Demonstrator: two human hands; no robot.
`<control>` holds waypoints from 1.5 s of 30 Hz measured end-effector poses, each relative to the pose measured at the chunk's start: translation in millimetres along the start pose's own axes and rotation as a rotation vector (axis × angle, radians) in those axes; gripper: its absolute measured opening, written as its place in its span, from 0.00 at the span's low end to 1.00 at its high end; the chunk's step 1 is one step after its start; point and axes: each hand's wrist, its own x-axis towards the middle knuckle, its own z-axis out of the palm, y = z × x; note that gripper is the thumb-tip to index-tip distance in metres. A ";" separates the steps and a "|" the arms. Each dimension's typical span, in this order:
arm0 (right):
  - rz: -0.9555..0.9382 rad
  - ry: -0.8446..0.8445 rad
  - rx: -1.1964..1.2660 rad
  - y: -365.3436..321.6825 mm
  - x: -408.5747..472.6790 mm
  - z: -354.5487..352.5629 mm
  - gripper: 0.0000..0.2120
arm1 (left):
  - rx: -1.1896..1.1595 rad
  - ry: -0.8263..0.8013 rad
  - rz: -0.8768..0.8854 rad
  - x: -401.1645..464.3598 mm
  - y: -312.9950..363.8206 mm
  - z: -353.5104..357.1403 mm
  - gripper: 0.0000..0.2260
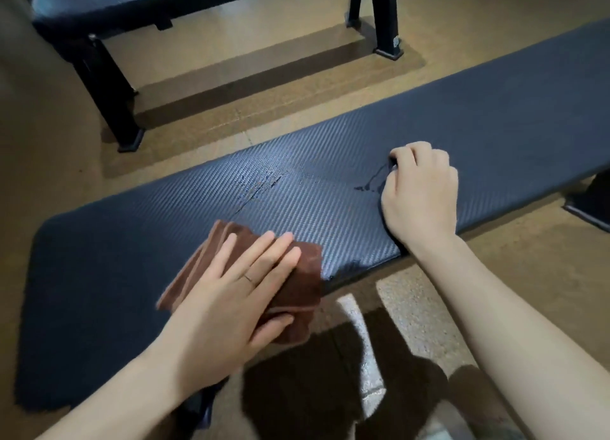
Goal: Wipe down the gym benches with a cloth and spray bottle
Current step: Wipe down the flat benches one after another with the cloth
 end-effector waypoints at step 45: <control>-0.109 -0.090 -0.115 1.1 16.2 -4.0 0.10 | -0.146 0.046 -0.073 39.7 -3.3 3.8 0.29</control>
